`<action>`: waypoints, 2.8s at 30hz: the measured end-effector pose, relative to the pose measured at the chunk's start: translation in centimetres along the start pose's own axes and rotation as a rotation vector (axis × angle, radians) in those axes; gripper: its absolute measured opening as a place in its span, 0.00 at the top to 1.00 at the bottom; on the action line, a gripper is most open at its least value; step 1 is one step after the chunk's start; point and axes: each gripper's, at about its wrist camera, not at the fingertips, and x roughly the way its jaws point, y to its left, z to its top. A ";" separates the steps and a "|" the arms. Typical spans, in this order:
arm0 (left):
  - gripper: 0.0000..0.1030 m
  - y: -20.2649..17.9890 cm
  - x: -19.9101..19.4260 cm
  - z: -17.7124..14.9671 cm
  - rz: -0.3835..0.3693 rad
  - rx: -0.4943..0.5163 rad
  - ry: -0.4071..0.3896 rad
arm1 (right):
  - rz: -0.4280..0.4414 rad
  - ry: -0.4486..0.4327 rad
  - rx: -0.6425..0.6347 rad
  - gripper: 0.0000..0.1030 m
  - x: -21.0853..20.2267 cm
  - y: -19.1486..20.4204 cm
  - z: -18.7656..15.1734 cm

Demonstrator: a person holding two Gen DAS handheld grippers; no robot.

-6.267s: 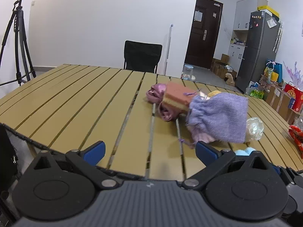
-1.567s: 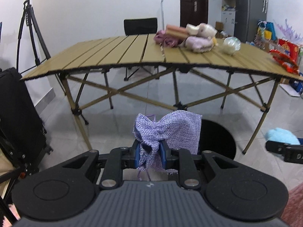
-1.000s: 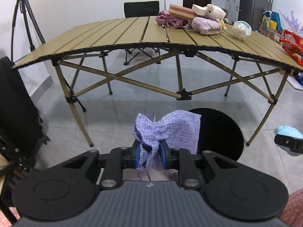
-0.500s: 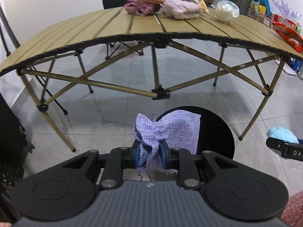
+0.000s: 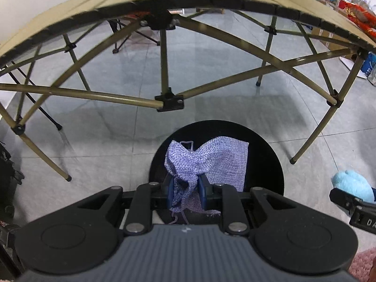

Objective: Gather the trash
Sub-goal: 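Open the left gripper over the bin to drop the purple bag, then move the right gripper over the bin and release the blue plush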

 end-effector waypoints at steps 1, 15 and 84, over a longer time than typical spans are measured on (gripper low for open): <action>0.79 -0.1 0.2 0.1 -0.001 -0.001 0.005 | -0.003 0.002 0.002 0.16 0.1 -0.1 0.0; 0.08 -2.1 1.6 0.9 -0.021 -0.019 0.025 | -0.029 0.006 0.028 0.16 0.5 -1.3 -0.2; 0.00 13.2 -3.4 -3.0 0.048 -0.251 -0.107 | 0.116 0.109 -0.187 0.16 3.5 17.4 2.4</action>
